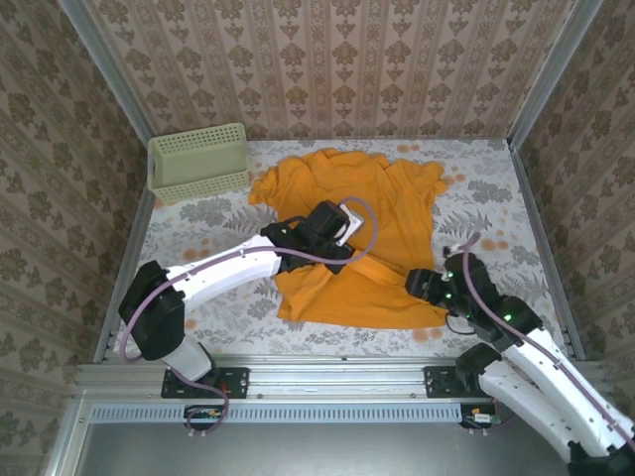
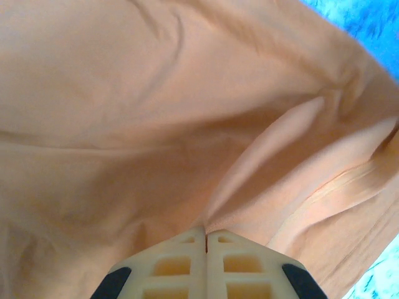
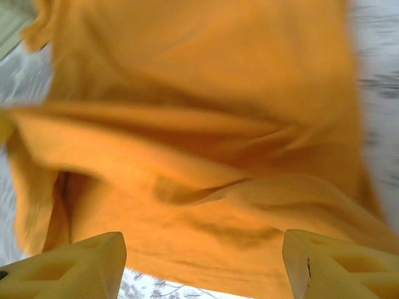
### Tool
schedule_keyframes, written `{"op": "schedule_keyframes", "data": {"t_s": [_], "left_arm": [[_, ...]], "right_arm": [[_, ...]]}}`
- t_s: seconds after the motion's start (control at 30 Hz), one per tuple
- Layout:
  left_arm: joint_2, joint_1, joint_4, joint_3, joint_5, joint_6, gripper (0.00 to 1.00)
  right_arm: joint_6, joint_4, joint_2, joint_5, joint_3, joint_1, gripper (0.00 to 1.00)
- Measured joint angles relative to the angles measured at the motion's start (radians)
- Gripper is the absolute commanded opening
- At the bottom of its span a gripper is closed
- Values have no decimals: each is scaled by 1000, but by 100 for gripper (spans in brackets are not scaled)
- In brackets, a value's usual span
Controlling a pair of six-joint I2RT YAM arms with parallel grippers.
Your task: Fold the inside-out t-shirt
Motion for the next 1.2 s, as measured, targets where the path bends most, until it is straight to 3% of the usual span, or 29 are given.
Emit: {"op": "schedule_keyframes", "data": {"t_s": [0.17, 0.3, 0.67, 0.9, 1.2], "left_arm": [[0, 34, 8, 42, 67, -29, 0], [-6, 58, 6, 70, 107, -45, 0], [-79, 80, 1, 108, 178, -68, 0], [-109, 84, -18, 136, 199, -71, 0], [-217, 84, -51, 136, 203, -64, 0]], "right_arm": [[-43, 284, 235, 76, -61, 296, 70], [-68, 499, 420, 122, -85, 370, 68], [-142, 966, 806, 272, -154, 396, 65], [-199, 1025, 986, 336, -47, 388, 66], [-230, 993, 1054, 364, 85, 289, 68]]}}
